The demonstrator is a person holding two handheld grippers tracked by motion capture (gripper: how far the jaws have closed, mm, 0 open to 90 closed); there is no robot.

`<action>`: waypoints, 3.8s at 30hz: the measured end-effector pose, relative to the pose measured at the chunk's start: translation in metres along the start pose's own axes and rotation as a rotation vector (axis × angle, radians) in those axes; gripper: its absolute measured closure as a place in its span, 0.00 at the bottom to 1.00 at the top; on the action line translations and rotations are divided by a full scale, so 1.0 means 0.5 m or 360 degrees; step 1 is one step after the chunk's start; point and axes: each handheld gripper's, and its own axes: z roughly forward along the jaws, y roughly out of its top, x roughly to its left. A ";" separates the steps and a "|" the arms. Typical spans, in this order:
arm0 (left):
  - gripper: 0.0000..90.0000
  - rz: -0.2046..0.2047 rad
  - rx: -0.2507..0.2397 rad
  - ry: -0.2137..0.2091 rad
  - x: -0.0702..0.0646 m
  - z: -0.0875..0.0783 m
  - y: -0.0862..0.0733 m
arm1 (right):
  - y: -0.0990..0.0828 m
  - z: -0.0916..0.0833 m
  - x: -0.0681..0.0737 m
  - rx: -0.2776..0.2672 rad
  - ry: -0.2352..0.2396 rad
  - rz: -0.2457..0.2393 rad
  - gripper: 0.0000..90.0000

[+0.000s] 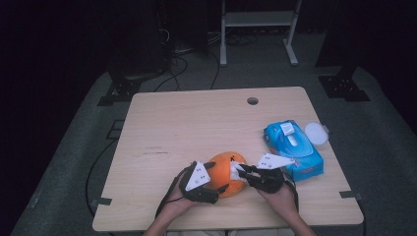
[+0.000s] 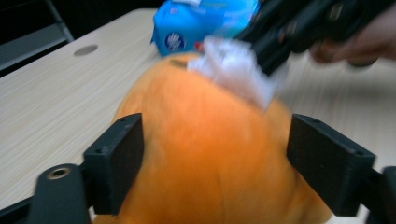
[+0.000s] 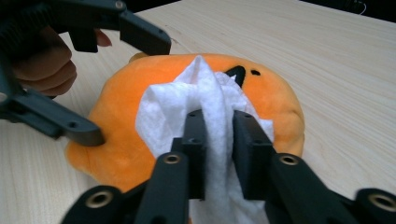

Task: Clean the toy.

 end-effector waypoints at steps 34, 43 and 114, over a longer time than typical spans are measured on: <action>0.35 -0.0224 -0.0004 -0.0049 0.061 -0.001 -0.035 | -0.004 -0.013 0.010 0.0072 -0.0110 -0.0038 0.93; 0.17 -0.0314 -0.0051 -0.0064 0.067 -0.023 -0.018 | -0.002 0.000 0.029 0.0077 -0.0067 -0.0063 0.93; 0.41 -0.0241 0.0021 -0.0072 0.069 -0.010 -0.024 | 0.035 -0.030 -0.002 -0.0016 -0.0092 0.0063 0.91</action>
